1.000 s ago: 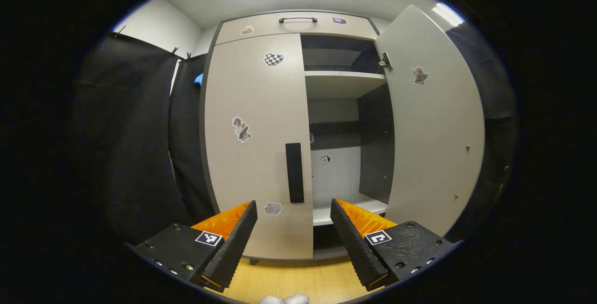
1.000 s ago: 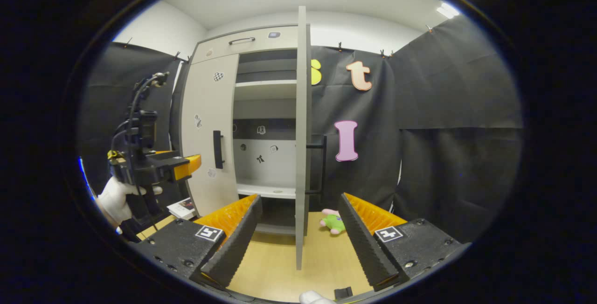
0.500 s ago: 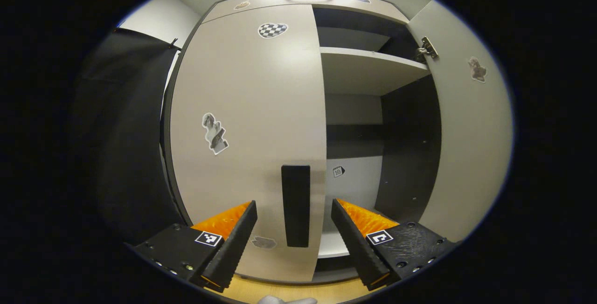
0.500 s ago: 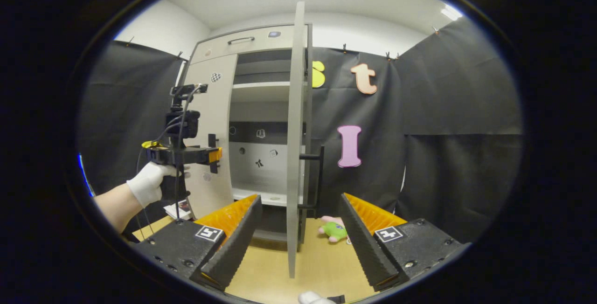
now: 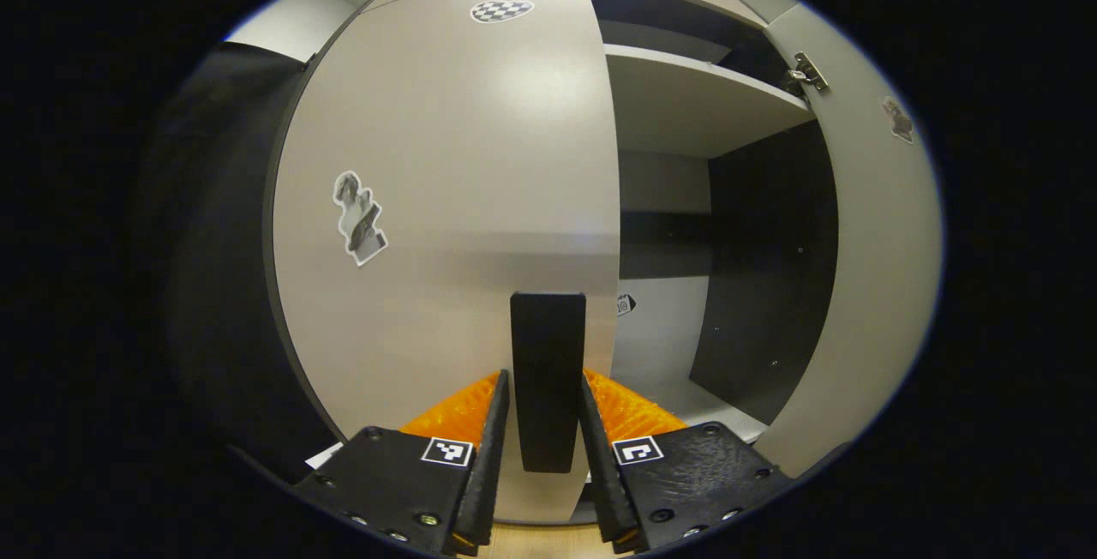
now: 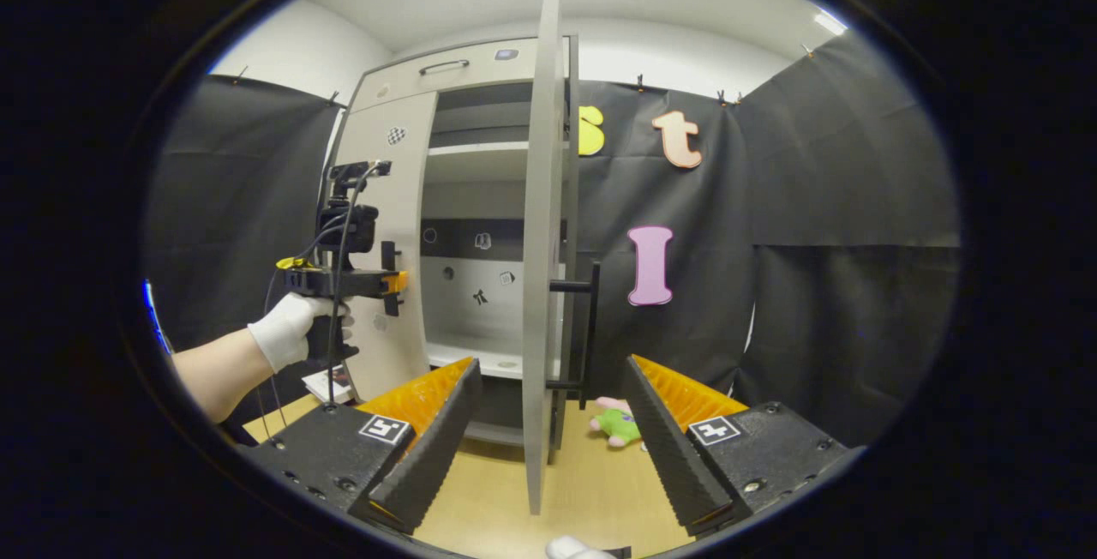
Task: Open the right door of the double-door shoe cabinet with the right hand, and open the left door with the left hand.
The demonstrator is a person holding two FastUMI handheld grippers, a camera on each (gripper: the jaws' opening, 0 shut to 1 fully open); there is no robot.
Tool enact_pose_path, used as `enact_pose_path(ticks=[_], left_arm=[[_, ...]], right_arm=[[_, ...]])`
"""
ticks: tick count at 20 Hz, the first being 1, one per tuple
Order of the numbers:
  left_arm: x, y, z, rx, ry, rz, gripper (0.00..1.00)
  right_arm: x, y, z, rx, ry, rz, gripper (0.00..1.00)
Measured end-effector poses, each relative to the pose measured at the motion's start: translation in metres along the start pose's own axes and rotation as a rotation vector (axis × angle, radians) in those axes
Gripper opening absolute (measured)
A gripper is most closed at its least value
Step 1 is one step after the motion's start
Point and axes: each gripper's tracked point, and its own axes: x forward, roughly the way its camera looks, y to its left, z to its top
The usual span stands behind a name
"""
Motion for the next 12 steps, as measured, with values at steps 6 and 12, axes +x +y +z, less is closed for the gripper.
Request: enact_pose_path(ticks=[6,12], left_arm=[[0.0,-0.001,-0.001,0.007,0.001,-0.004,0.25],[-0.01,0.0,0.0,0.02,-0.002,-0.016,0.1]], right_arm=[[0.0,0.005,-0.006,-0.001,0.011,0.008,1.0],[-0.004,0.003,-0.005,-0.003,0.014,0.0,1.0]])
